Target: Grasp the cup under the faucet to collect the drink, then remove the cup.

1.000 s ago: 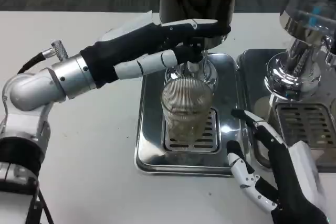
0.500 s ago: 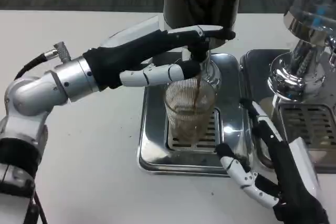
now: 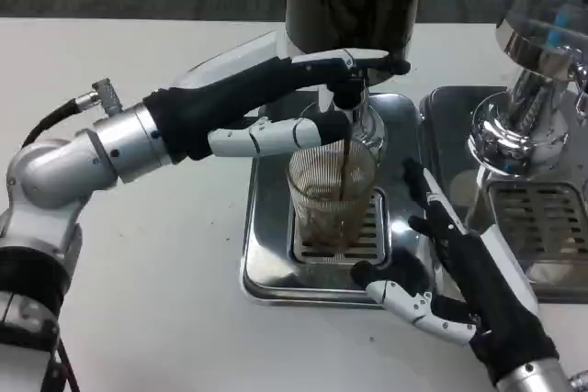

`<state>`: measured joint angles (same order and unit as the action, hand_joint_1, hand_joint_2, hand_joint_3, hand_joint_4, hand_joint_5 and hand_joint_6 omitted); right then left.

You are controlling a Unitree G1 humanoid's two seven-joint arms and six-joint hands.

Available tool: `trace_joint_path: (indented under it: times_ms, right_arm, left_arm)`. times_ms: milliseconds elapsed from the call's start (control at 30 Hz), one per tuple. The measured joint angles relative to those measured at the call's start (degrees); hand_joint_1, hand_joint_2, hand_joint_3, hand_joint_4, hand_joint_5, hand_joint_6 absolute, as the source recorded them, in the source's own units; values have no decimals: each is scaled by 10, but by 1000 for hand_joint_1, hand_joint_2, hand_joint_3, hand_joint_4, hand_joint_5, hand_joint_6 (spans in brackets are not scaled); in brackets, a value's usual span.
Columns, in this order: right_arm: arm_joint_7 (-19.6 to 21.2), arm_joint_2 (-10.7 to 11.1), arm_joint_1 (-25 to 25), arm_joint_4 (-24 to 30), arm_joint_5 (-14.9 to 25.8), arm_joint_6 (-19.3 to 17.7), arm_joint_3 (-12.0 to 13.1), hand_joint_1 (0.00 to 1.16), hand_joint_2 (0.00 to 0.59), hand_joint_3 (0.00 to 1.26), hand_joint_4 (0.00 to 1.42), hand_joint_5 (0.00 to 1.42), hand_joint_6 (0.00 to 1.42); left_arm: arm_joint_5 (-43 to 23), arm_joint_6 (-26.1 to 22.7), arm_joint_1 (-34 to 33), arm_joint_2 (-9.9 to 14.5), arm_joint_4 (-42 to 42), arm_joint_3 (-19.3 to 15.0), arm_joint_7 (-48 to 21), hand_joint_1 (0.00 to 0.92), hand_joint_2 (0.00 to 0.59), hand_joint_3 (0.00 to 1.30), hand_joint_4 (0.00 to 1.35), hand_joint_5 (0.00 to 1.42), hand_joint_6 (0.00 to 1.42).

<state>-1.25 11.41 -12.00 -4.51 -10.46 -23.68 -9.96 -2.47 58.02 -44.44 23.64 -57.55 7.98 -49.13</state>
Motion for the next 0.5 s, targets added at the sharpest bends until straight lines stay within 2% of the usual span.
trace_joint_path:
  times_ms: [133, 267, 500]
  right_arm:
    - [-8, -4, 12, -23, 16, -14, 6, 749, 202, 0, 0, 0, 108]
    - [-5, -21, 27, -62, 29, -48, 16, 752, 200, 0, 0, 0, 119]
    - [12, -39, 51, -115, 18, -90, 22, 753, 200, 0, 0, 0, 125]
  left_arm:
    - [0, 2, 4, 1, 3, 0, 0, 0, 207, 174, 53, 56, 36]
    - [-2, 1, 7, 1, 5, -1, 0, 0, 207, 174, 55, 61, 37]
    - [-3, 2, 10, 2, 7, -1, 0, 0, 207, 175, 62, 65, 37]
